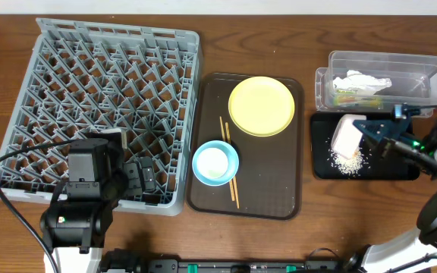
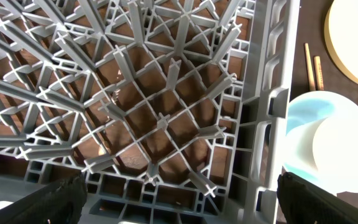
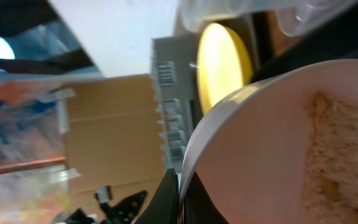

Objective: Sort waste into correct bins and load items into the dishwasher
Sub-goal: 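Tip the white cup over the black tray to pour out rice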

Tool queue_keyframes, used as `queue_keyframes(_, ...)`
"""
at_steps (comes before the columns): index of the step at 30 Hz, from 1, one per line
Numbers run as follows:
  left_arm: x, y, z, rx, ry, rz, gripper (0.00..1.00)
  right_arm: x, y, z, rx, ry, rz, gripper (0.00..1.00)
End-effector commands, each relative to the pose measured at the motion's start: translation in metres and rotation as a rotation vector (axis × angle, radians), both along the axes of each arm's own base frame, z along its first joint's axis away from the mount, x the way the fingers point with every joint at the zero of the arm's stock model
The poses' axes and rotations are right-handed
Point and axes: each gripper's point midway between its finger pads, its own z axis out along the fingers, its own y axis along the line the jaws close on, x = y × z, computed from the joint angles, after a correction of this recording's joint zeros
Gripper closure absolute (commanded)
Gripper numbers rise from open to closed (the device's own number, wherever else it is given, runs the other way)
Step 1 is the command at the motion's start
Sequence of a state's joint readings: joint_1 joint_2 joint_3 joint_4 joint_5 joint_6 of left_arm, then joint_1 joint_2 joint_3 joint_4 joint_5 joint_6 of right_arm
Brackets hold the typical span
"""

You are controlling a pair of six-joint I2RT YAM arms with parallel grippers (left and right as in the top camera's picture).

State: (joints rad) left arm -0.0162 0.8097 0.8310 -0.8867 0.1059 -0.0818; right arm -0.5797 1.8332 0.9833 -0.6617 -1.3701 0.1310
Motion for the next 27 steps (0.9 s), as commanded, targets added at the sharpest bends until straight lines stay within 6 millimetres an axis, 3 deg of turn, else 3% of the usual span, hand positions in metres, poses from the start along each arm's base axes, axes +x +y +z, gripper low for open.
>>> queue_keyframes(1, 0.002, -0.002, 0.008, -0.010, -0.018, 0.001, 0.02, 0.003, -0.018, 0.031, 0.127, -0.110, -0.042, 0.99)
queue_keyframes(15, 0.002, -0.002, 0.008, -0.010, -0.018, 0.001, 0.02, -0.003, -0.064, 0.035, 0.195, -0.061, -0.179, 0.99)
queue_keyframes(27, 0.002, -0.002, 0.008, -0.010, -0.018, 0.001, 0.02, -0.002, -0.059, 0.035, 0.257, 0.018, -0.177, 0.99)
